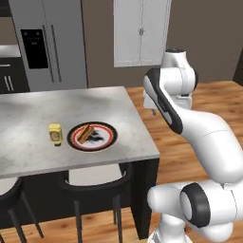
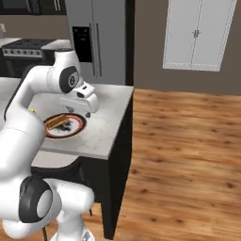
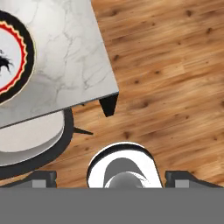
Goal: Move the hot dog bun to the plate on the dining table and place the condiment next to that plate. Then navigate to the fridge and take the sausage and place it on the plate as well.
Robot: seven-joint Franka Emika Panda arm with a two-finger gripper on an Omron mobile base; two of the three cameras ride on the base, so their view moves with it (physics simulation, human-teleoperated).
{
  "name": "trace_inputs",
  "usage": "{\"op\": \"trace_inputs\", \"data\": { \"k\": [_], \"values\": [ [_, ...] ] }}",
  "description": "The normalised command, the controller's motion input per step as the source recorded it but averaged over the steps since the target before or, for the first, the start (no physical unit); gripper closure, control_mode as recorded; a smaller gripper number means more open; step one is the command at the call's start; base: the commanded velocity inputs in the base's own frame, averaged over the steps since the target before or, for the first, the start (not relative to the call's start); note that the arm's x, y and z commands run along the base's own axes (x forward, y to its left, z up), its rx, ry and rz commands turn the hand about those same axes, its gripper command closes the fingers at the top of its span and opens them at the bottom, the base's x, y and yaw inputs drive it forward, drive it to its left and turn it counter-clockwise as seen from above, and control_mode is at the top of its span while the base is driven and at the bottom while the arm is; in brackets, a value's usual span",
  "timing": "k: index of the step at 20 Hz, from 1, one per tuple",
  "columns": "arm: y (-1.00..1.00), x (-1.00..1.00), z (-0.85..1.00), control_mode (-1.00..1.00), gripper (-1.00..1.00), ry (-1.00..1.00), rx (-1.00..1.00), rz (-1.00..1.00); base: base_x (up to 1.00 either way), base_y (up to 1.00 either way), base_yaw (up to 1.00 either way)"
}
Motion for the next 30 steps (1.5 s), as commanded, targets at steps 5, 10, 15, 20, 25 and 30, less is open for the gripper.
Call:
{"op": "trace_inputs", "data": {
  "k": [5, 10, 15, 20, 25, 30],
  "values": [
    [0.00, 0.00, 0.00, 1.00, -1.00, 0.00, 0.00, 0.00, 0.00, -1.00, 0.03],
    [0.00, 0.00, 0.00, 1.00, -1.00, 0.00, 0.00, 0.00, 0.07, -1.00, 0.06],
    [0.00, 0.00, 0.00, 1.00, -1.00, 0.00, 0.00, 0.00, 0.31, -1.00, 0.11],
    [0.00, 0.00, 0.00, 1.00, -1.00, 0.00, 0.00, 0.00, 0.80, -0.99, 0.16],
    [0.00, 0.00, 0.00, 1.00, -1.00, 0.00, 0.00, 0.00, 1.00, -0.44, 0.05],
    [0.00, 0.00, 0.00, 1.00, -1.00, 0.00, 0.00, 0.00, 1.00, -0.12, 0.00]
  ]
}}
